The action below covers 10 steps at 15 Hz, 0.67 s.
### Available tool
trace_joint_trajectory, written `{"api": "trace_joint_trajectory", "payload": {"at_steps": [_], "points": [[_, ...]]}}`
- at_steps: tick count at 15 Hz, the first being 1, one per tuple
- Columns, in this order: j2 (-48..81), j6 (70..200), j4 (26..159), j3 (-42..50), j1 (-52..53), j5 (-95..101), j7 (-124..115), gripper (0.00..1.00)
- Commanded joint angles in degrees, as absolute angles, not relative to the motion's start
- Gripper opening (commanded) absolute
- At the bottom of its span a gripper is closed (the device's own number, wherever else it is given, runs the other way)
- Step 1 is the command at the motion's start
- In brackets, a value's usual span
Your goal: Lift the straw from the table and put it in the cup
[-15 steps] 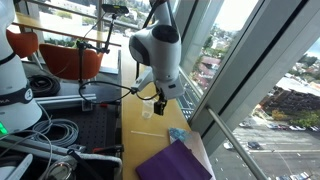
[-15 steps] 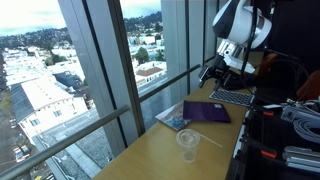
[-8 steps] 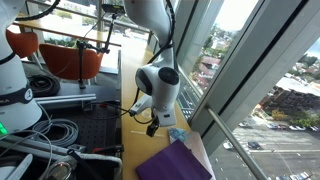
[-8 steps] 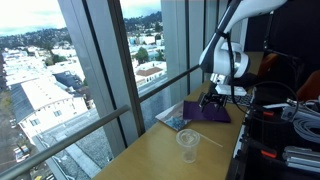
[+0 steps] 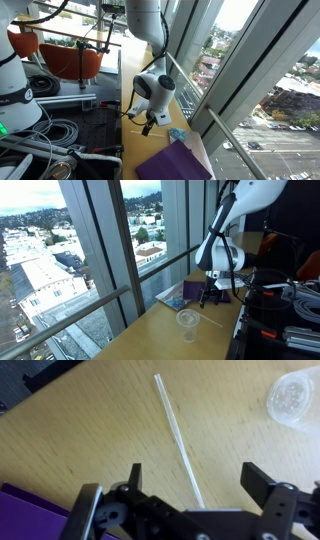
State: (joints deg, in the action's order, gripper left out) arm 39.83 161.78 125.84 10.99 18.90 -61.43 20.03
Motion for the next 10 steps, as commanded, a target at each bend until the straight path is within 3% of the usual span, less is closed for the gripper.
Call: {"api": "trace_joint_trajectory", "payload": {"at_steps": [1, 10], "points": [[42.5, 161.4, 124.0, 11.9, 20.1, -58.5, 19.7, 1.0], [45.0, 162.4, 120.4, 10.9, 18.9, -58.5, 25.1, 1.0]]}}
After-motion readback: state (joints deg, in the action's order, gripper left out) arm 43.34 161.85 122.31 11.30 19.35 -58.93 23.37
